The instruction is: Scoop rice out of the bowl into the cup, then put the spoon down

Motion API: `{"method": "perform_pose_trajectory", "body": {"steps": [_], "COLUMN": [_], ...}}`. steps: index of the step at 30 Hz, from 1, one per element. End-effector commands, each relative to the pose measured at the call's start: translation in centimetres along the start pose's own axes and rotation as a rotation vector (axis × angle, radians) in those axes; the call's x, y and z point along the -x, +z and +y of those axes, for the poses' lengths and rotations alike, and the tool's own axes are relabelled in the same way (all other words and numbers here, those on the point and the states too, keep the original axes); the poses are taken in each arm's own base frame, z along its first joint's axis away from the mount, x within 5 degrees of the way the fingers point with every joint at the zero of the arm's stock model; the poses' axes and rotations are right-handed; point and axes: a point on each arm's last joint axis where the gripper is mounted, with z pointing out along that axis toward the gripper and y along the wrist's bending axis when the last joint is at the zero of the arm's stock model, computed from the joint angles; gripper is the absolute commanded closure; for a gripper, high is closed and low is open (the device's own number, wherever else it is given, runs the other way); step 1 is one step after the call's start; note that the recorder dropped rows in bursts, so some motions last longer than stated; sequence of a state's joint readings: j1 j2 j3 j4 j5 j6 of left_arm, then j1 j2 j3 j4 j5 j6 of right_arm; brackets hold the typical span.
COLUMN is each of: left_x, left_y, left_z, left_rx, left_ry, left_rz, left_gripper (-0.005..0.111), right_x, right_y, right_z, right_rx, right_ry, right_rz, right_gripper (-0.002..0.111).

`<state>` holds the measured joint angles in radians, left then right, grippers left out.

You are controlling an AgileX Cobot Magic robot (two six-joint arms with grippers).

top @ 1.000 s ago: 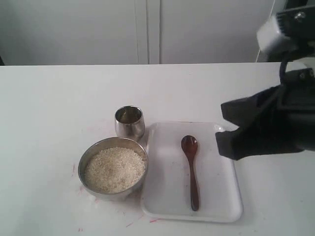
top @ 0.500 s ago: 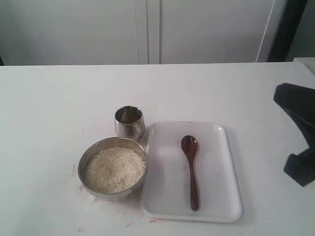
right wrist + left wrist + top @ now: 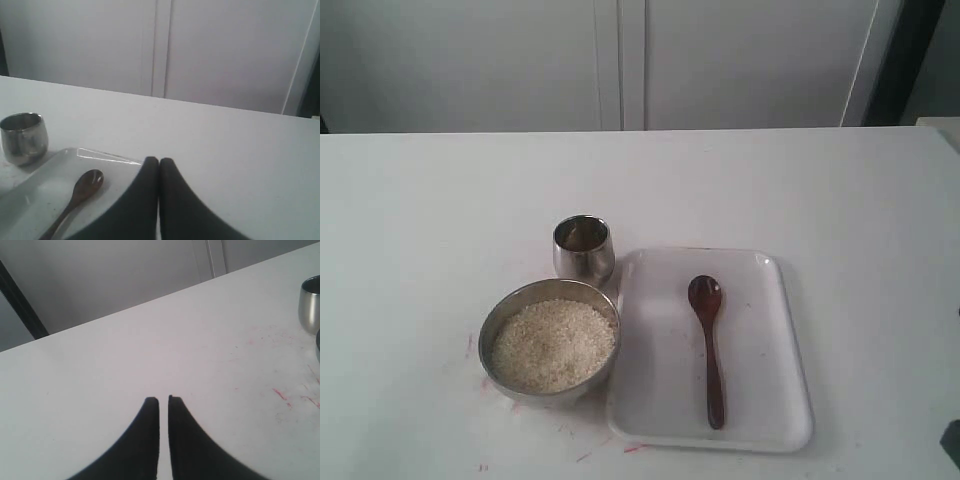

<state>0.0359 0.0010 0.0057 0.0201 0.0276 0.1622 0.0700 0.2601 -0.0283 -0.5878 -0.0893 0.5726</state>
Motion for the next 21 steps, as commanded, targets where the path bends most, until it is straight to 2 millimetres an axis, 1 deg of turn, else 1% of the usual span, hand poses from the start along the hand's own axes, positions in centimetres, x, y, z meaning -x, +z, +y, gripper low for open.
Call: {"method": "perform_pose_trajectory", "body": {"steps": [1, 5, 13, 21], "left_x": [0.3, 0.3, 0.3, 0.3], "left_y": [0.0, 0.0, 0.0, 0.0], "left_z": [0.0, 0.0, 0.0, 0.0], "left_rx": [0.001, 0.001, 0.001, 0.001], "left_ry": [-0.013, -0.013, -0.013, -0.013], "left_rz": [-0.013, -0.013, -0.013, -0.013], "left_gripper": [0.092, 0.092, 0.092, 0.092], "right_x": [-0.2, -0.2, 0.4, 0.7], "right_y": [-0.8, -1.4, -2.3, -2.4], "right_z": [-0.2, -0.5, -0.5, -0.3], "right_rx": [-0.04, -0.087, -0.094, -0.069], "right_ry": [-0.019, 0.01, 0.039, 0.036], "right_rz": [-0.079, -0.1, -0.199, -0.242], "right_gripper": [0.108, 0.108, 0.108, 0.108]}}
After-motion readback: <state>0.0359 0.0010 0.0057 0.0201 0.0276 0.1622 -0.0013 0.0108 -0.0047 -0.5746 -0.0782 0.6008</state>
